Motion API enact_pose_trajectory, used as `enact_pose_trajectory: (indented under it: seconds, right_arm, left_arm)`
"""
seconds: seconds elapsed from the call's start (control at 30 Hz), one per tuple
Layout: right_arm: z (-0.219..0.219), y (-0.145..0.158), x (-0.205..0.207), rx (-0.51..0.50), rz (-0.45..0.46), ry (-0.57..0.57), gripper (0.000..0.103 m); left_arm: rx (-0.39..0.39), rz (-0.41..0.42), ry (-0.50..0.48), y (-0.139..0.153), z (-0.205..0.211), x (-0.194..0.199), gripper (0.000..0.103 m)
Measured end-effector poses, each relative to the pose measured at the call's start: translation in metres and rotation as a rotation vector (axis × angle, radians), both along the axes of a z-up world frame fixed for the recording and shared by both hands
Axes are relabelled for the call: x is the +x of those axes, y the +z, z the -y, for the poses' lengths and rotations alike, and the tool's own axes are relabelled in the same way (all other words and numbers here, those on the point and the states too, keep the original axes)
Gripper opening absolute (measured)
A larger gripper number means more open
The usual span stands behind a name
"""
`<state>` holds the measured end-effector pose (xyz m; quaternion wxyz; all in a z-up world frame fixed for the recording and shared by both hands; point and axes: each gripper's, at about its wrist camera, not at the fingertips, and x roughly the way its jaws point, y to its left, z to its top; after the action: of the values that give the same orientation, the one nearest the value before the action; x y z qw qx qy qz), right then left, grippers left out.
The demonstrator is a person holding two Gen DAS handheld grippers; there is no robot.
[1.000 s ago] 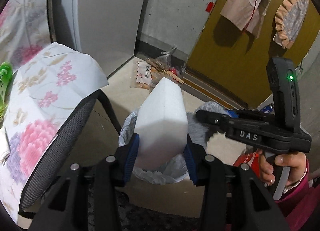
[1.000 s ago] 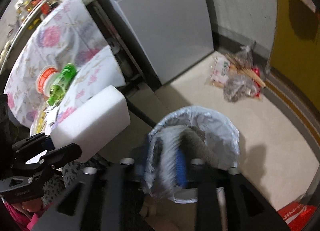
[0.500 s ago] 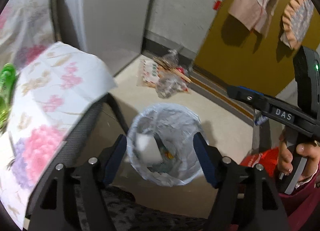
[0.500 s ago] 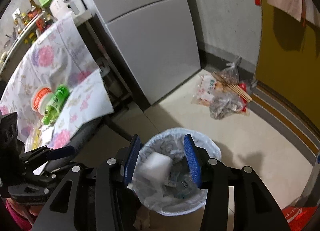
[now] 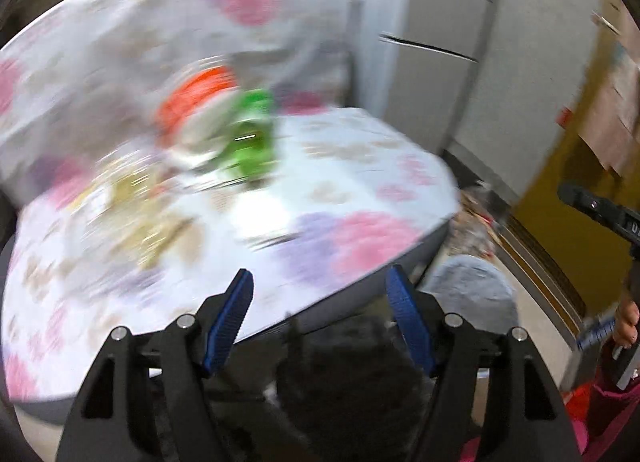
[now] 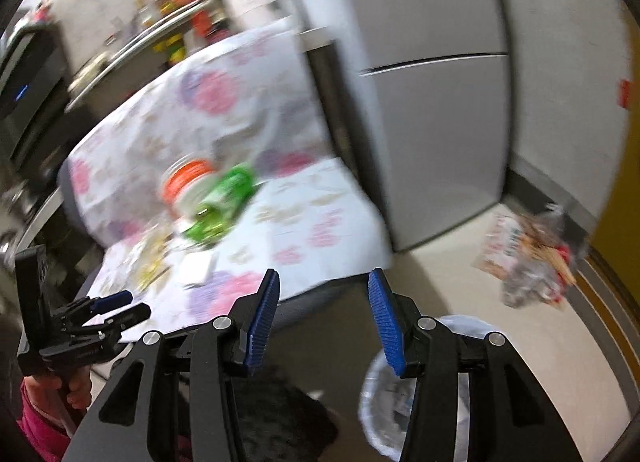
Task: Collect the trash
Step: 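Return to the seat and grasp the clear plastic tray with the left gripper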
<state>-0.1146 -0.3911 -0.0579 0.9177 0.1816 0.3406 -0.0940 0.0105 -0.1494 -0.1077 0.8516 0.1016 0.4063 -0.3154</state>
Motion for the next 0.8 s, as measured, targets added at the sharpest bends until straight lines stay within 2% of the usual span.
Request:
enact_pose_trajectory:
  seconds: [0.2,0.33,0.43,0.53,0.8]
  right_arm:
    - [-0.061,-0.002,0.054,-0.014,-0.028,0.172,0.049]
    - [-0.094,-0.006,0.082,-0.038,-0.042,0.249,0.05]
    - [-0.112,-0.017,0.101,-0.064,-0.073,0.292,0.054]
    - [-0.122,-0.029,0.116,-0.076,-0.106,0.319,0.055]
    - [-0.129,-0.055,0.144,-0.057,-0.175,0.337,0.056]
  left_arm:
    - [-0.013,0.004,0.229,0.0,-0.086,0.019,0.067]
    - [-0.019,0.024,0.335,0.0,-0.121,0.028,0.067]
    - [-0.034,0.012,0.37,-0.003,-0.137,0.036,0.067]
    - [-0.041,-0.001,0.402,-0.008,-0.148,0.047,0.067]
    - [-0.053,-0.017,0.429,-0.019,-0.164,0.068,0.066]
